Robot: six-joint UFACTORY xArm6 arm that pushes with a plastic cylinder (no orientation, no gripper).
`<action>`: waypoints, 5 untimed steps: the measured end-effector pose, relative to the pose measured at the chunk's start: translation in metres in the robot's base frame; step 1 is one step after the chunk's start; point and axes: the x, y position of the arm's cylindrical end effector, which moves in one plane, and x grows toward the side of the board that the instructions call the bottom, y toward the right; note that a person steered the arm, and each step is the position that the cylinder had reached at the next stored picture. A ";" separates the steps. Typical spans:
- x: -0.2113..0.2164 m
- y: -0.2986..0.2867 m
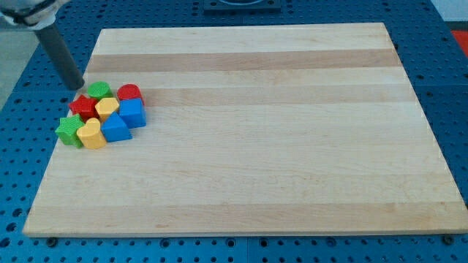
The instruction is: Move the green star into the yellow heart
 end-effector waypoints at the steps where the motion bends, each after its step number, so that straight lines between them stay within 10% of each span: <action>1: 0.031 0.000; 5: 0.071 0.007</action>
